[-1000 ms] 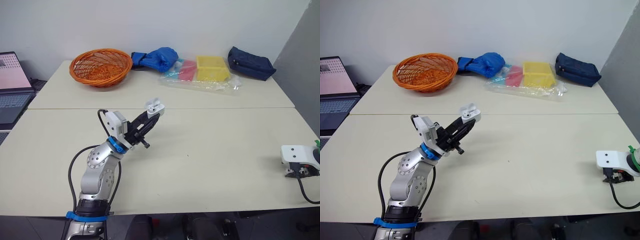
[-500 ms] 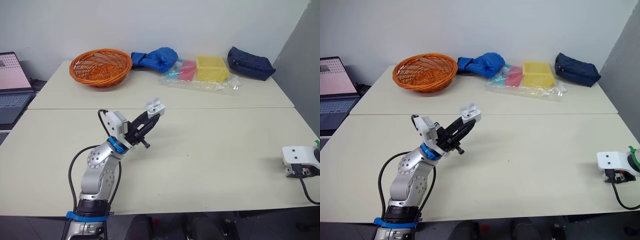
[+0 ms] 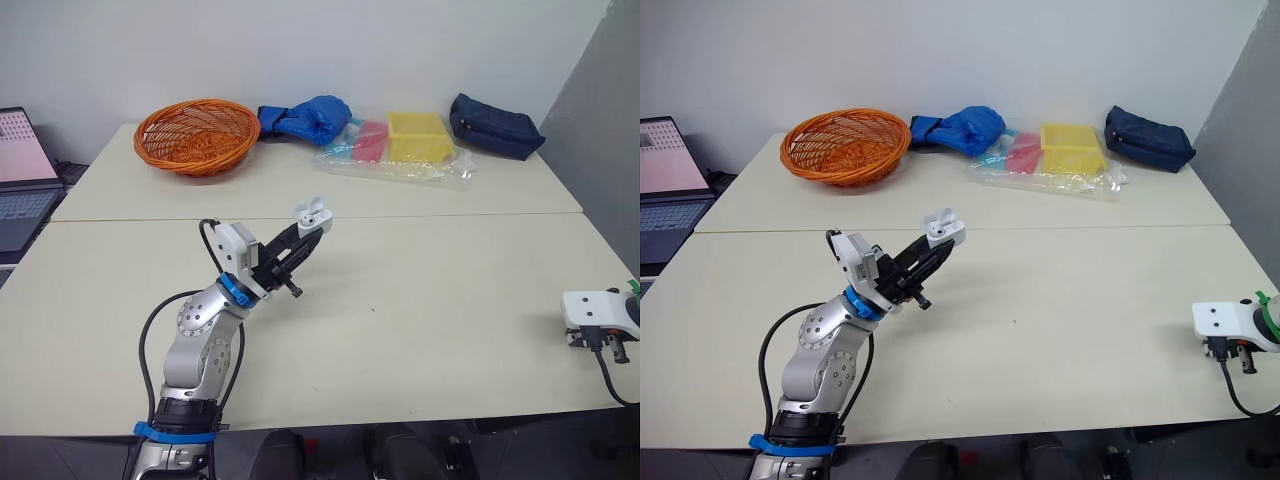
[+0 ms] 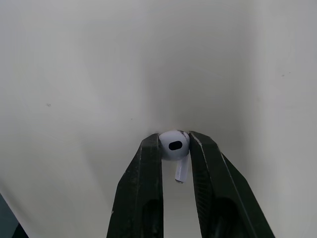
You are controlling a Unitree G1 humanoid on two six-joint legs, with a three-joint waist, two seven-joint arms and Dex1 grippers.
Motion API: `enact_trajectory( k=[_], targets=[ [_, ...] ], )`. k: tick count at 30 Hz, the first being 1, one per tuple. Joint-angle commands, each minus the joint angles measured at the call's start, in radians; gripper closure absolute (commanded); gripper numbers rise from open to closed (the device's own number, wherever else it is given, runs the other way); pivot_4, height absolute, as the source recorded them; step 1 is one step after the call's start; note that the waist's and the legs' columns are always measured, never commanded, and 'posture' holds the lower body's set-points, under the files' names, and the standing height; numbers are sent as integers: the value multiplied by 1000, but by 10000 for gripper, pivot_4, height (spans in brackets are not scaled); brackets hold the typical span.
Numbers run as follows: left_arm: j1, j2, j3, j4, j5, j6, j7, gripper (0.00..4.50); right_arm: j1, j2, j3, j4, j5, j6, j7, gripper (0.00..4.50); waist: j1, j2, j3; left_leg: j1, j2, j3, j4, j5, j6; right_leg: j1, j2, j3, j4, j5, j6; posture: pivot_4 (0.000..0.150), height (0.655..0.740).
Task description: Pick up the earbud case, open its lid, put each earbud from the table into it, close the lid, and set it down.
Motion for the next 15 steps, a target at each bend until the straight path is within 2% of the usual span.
enact_trajectory(
  k=[1, 2, 5, 7, 9, 10, 13, 15],
  targets=[
    [-14, 4, 5, -45, -14, -4, 0, 37483, -16, 38, -36, -121, 105, 101, 55, 40935, -1, 0, 0, 0, 0, 0, 0, 0, 0, 0, 0, 0, 0, 0, 0, 1500, 7400],
    [-14, 4, 5, -43, -13, -4, 0, 37483, -21, 53, -45, -171, 142, 142, 71, 40935, -4, 0, 0, 0, 0, 0, 0, 0, 0, 0, 0, 0, 0, 0, 0, 1500, 7400],
    [-21, 4, 4, -37, -11, -6, 1, 37483, -117, 204, -90, -411, 336, 492, 30, 40935, -19, 0, 0, 1, 2, -1, -1, 0, 0, 0, 2, 0, 3, 3, 5, 1500, 7400],
    [-26, 3, 4, -34, -12, -5, 1, 37483, -227, 364, -146, -535, 474, 779, -102, 40935, -27, 1, 1, 1, 2, -3, -1, 0, 0, -2, 3, 0, 5, 4, 5, 1500, 7400],
    [-27, 4, 5, -32, -13, -5, 0, 37483, -290, 459, -192, -597, 545, 950, -203, 40935, -19, 2, 1, -1, 3, -5, -1, 0, -1, -3, 5, -1, 6, 5, 3, 1500, 7400],
    [-28, 4, 5, -30, -13, -5, 0, 37483, -310, 490, -210, -617, 572, 1005, -243, 40935, -12, 2, 1, -1, 3, -6, -1, 0, -1, -3, 5, -2, 5, 4, 2, 1500, 7400],
    [-33, -3, 4, -25, -20, -3, -4, 37483, -448, 764, -275, -668, 662, 1087, -491, 40935, 0, 2, 1, -3, 4, -5, -1, 0, -1, -3, 5, -3, 4, 3, 0, 1500, 7400],
    [-41, -5, -1, -23, -17, -4, -11, 37483, -501, 891, -306, -663, 680, 1099, -609, 40935, 1, 2, 1, -4, 4, -3, -3, 0, -1, -6, 5, -2, 3, 3, 0, 1500, 7400]
  ],
)
